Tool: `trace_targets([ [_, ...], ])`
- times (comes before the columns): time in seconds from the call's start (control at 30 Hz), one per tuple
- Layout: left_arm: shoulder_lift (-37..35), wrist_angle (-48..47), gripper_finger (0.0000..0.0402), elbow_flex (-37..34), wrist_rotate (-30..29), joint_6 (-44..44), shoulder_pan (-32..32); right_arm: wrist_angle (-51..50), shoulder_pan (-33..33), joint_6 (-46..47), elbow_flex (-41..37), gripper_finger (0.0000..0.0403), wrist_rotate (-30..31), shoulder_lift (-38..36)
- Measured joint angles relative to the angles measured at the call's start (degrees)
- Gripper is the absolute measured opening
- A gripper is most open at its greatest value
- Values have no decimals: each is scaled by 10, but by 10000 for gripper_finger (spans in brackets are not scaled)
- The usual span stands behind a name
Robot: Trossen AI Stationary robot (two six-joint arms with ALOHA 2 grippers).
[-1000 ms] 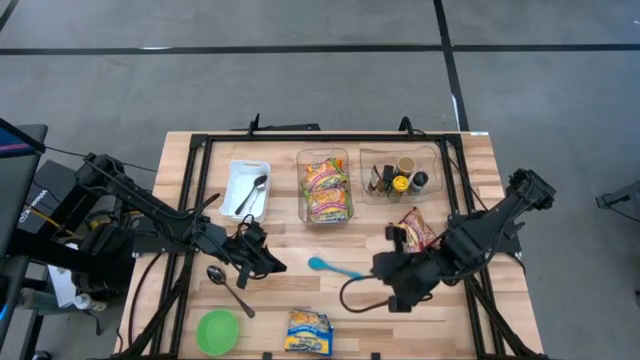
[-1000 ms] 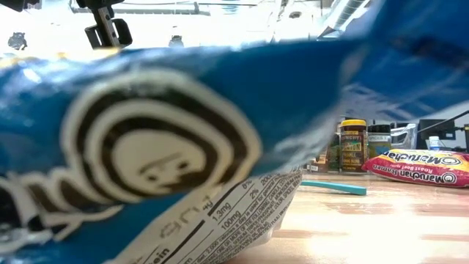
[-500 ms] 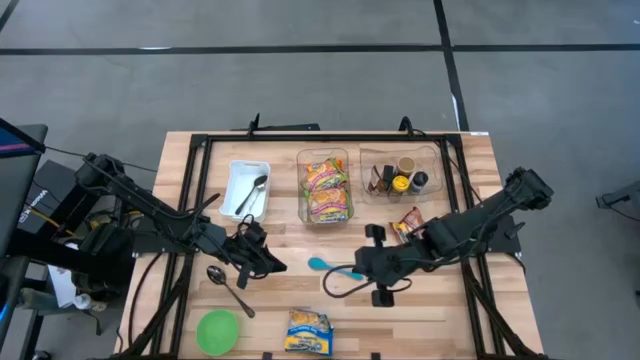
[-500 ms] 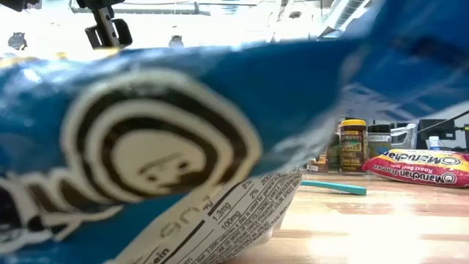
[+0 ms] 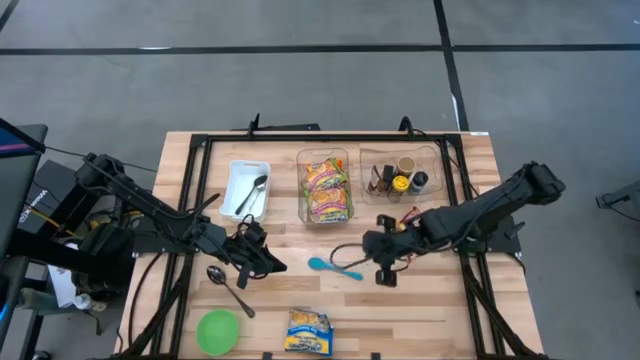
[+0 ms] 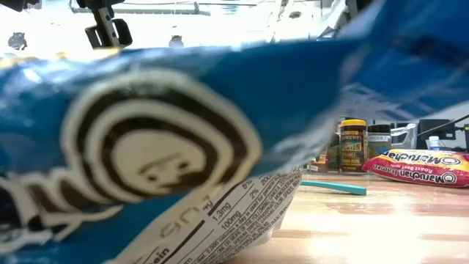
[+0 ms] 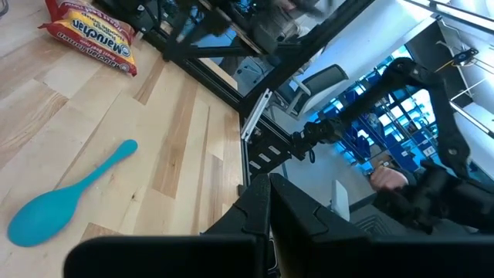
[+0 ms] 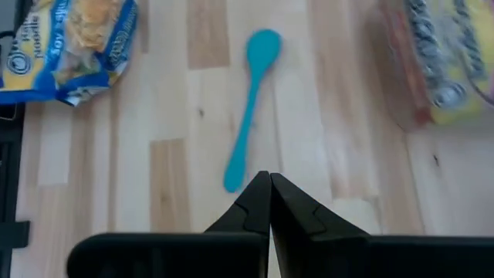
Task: Pick & Place Food Item
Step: Put the red noodle pack into the left transparent bin
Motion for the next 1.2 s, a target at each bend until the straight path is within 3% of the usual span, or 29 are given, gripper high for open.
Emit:
trace_targets([
  [0.23,0,0,0,0,0,0,0,10,-28,64,-107,0,0,-121],
  [0.4,0,0,0,0,1,0,0,-13,-43,182,-162,0,0,-187],
  [0.57,0,0,0,0,2,0,0,-76,-55,321,-176,0,-1,-206],
  [0.77,0,0,0,0,2,0,0,-177,-72,419,-176,0,-10,-195],
  [0.97,0,0,0,0,2,0,0,-189,-80,437,-177,0,-14,-192],
  [1.2,0,0,0,0,1,0,0,-136,-79,387,-176,0,-14,-192],
])
